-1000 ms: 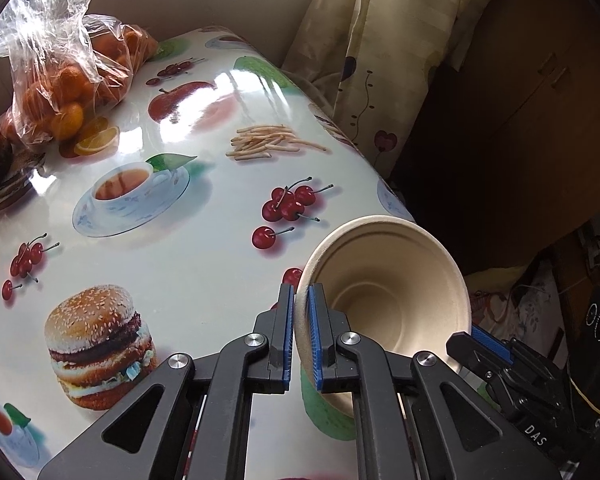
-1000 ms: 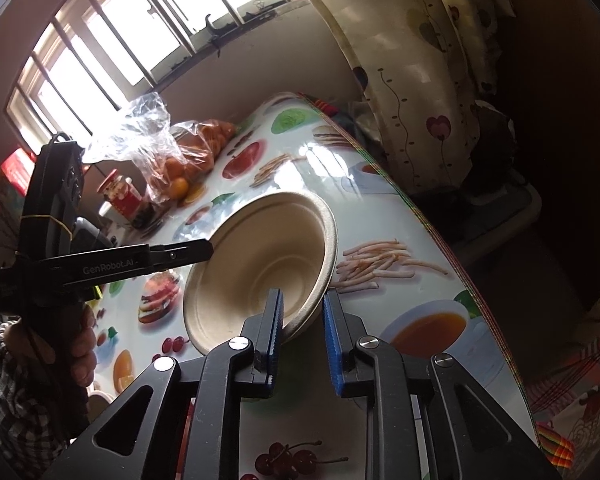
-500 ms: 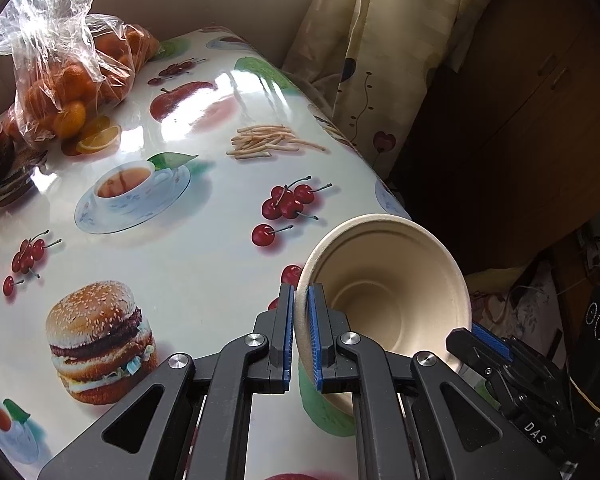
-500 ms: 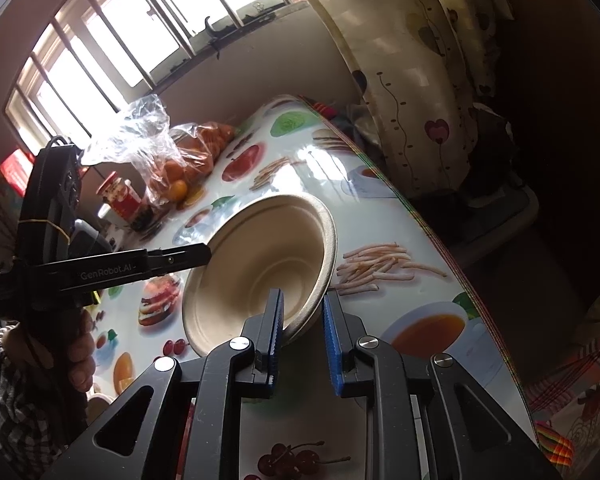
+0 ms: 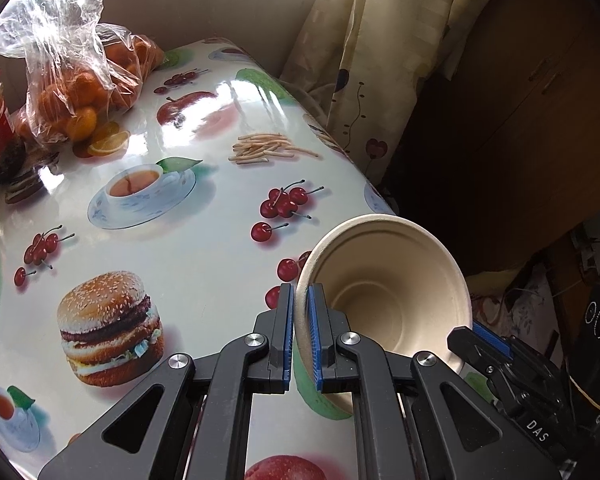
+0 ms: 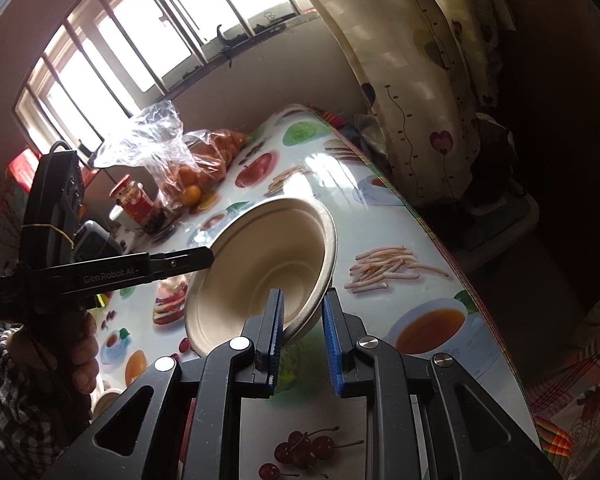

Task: Organize plates and bowls
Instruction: 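Lift the held bowl and carry it over the nested tan bowls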

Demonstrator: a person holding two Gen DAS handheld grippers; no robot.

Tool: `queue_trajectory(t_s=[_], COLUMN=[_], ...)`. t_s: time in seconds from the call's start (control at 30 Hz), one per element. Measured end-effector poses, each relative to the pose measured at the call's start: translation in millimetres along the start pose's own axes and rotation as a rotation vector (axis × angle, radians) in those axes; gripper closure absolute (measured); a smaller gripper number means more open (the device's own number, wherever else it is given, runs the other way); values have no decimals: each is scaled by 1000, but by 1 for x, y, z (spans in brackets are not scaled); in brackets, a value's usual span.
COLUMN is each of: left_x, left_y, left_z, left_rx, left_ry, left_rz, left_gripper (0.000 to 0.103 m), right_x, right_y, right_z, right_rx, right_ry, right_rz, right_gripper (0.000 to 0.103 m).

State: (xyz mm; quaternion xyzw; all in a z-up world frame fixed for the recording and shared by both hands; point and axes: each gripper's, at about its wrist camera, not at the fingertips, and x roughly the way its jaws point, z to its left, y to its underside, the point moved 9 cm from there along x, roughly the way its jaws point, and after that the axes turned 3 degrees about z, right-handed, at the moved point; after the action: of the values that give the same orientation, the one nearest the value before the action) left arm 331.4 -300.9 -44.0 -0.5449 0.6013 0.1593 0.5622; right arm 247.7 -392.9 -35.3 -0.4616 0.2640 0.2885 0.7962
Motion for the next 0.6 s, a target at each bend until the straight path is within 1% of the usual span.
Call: queue_trajectory(t_s=[0.6], left_x=[-42], left_y=[21], left_z=[2], left_rx=[-7], left_ry=[10], left_rz=[-53], left_gripper=[95], right_x=[-26], right_y=[14], right_z=[28], right_rx=[-40], right_ry=[-26], right_rz=[-23], right_gripper=[84])
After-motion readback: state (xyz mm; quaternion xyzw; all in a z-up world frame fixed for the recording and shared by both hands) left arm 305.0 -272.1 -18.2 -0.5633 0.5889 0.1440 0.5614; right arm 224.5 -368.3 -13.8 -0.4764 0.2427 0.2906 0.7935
